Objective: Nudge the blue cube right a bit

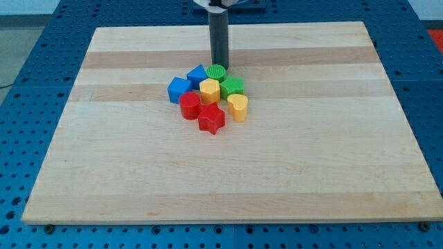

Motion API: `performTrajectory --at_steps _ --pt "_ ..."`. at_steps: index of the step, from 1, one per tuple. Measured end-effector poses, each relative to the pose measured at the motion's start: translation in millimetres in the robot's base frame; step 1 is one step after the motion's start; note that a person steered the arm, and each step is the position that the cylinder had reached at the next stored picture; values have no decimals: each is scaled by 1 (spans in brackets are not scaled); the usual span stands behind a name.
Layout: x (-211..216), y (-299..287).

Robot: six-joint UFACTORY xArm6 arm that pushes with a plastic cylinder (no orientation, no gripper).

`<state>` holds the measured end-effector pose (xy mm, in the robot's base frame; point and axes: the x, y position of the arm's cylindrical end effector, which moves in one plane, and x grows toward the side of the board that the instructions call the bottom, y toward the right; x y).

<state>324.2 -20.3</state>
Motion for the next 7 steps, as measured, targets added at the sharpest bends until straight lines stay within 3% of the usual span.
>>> performTrajectory --at_steps 6,7 --pt "0 -7" --pt "-26 -36"
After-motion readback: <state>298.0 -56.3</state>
